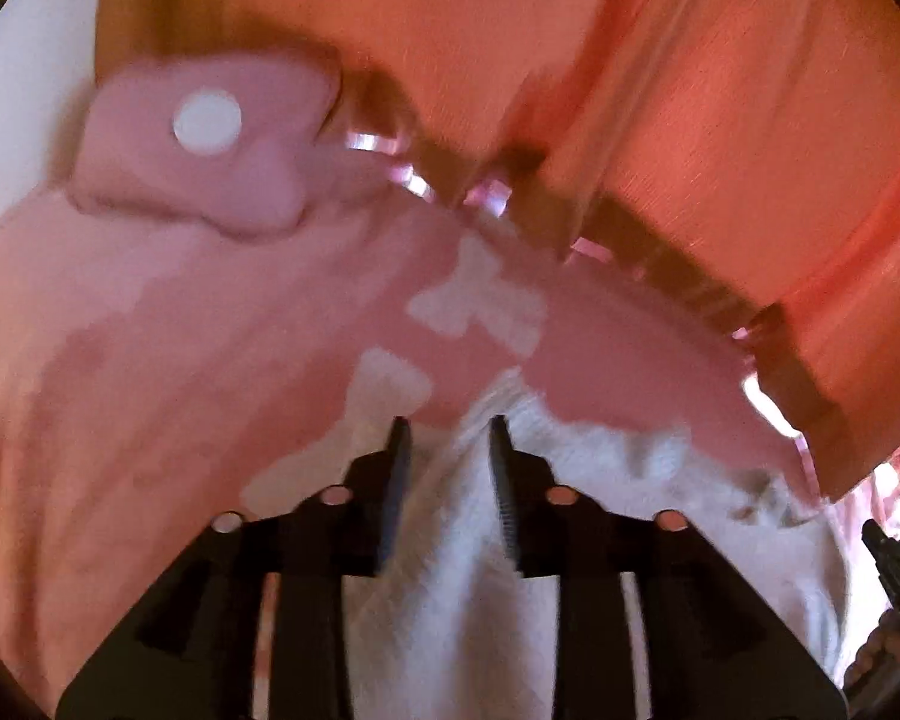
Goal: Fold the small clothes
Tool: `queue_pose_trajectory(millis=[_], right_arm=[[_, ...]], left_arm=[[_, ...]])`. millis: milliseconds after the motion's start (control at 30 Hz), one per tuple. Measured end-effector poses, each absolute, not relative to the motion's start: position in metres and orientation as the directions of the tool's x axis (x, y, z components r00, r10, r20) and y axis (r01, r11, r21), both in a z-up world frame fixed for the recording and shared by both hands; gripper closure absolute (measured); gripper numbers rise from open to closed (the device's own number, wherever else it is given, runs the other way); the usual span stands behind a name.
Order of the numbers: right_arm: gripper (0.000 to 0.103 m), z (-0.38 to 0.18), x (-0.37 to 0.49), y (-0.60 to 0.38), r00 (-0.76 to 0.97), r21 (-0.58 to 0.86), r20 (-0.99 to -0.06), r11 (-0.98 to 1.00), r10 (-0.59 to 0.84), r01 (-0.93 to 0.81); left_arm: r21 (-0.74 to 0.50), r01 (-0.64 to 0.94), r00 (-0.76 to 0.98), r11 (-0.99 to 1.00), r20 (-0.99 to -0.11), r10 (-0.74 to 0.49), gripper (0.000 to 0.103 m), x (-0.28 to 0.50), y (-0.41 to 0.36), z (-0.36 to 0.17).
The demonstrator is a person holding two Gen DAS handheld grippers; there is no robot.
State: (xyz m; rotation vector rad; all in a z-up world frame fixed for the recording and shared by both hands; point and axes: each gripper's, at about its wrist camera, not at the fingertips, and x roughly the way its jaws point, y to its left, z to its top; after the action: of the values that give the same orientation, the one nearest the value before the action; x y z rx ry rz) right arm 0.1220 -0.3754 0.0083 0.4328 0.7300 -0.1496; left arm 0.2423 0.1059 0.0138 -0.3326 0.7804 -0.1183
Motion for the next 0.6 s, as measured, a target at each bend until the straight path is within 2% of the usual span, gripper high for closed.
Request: queue_pose_trajectory(millis=[100, 200, 267, 367, 400, 467, 567, 600], right_arm=[[0.082, 0.016, 0.113, -0.310, 0.694, 0.327, -0.697, 0.941, 0.179, 0.084], [0.082, -0.011, 0.104, -0.235, 0.543, 0.269, -0.796, 0.960, 0.267, -0.077], [0.084, -0.041, 0.104, -0.218, 0.440, 0.245, -0.862, 0.967, 0.251, -0.071], [0.090, -0.034, 0.095, -0.223, 0.480, 0.202, -0.853, 0.978, 0.204, -0.055], [0.086, -0.025, 0.089, -0.227, 0.521, 0.220, -0.828, 0.975, 0.206, -0.037], [0.082, -0.020, 0.084, -0.238, 0.555, 0.242, -0.806, 0.970, 0.207, -0.010], [0.082, -0.050, 0.088, -0.237, 0.450, 0.209, -0.874, 0.978, 0.183, 0.007], [0.082, -0.047, 0.087, -0.235, 0.470, 0.202, -0.865, 0.979, 0.173, 0.011]], left_arm=[[-0.368, 0.066, 0.698, 0.928, -0.648, -0.306, 0.051, 0.209, 0.089, 0.034], [-0.268, 0.154, 0.610, 0.951, -0.731, -0.304, 0.048, 0.170, 0.057, 0.020], [-0.236, 0.150, 0.541, 0.960, -0.793, -0.279, 0.048, 0.157, 0.049, -0.005], [-0.141, 0.156, 0.557, 0.978, -0.805, -0.205, 0.049, 0.141, 0.044, -0.017], [-0.093, 0.158, 0.579, 0.983, -0.798, -0.168, 0.049, 0.135, 0.041, -0.012], [-0.080, 0.127, 0.603, 0.989, -0.785, -0.141, 0.049, 0.128, 0.045, -0.009], [-0.094, 0.118, 0.579, 0.988, -0.802, -0.146, 0.048, 0.127, 0.049, -0.016], [-0.087, 0.120, 0.584, 0.989, -0.799, -0.141, 0.048, 0.126, 0.048, -0.014]])
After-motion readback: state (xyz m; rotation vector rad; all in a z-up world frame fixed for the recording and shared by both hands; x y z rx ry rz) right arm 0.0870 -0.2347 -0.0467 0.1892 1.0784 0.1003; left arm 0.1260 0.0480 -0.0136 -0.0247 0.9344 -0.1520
